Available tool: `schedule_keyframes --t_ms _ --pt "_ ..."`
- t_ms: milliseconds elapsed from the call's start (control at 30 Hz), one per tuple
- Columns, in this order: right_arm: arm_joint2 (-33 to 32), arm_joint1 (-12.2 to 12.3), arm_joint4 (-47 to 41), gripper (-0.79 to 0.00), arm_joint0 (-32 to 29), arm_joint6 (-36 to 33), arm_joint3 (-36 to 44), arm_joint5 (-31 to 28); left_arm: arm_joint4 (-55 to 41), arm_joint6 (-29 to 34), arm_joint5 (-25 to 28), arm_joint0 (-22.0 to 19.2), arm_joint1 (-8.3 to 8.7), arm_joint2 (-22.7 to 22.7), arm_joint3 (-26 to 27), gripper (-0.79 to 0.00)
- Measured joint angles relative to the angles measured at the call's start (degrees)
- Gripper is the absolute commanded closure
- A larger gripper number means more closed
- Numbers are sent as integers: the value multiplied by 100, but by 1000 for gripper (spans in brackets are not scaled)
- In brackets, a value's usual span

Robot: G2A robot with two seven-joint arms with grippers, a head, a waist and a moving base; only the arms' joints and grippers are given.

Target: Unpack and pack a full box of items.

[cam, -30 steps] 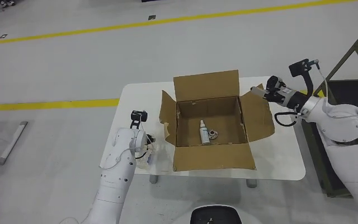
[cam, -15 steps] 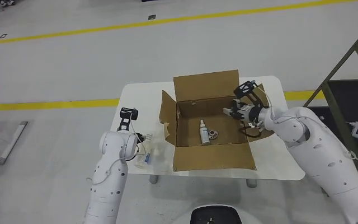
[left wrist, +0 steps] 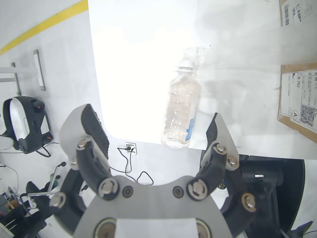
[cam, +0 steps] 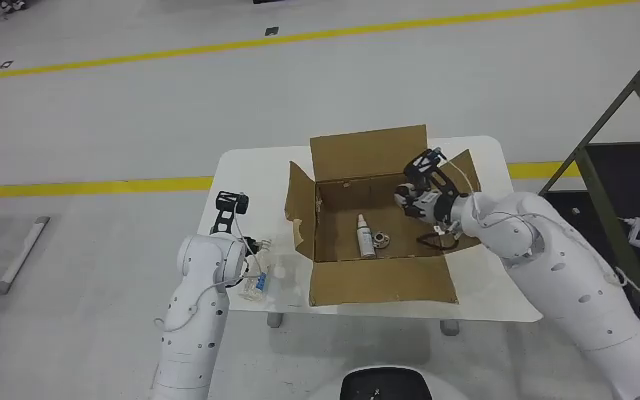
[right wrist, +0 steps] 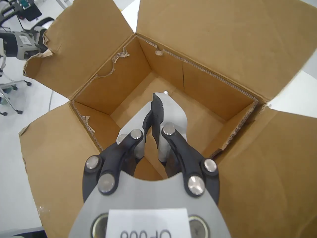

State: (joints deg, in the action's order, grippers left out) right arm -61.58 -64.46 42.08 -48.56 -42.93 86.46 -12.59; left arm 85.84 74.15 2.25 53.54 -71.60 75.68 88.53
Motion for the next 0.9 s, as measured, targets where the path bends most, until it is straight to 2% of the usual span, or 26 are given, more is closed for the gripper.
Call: schedule_keyframes --t_ms 200,333,900 --pt "1174 -409 5 0 788 -692 -221 1719 0 0 0 0 0 0 0 -785" --pt "1842 -704 -87 0 1137 -788 -735 2691 0 0 0 0 0 0 0 -785" --pt "1850 -711 -102 0 1143 -778 -744 2717 0 0 0 0 0 0 0 -785"
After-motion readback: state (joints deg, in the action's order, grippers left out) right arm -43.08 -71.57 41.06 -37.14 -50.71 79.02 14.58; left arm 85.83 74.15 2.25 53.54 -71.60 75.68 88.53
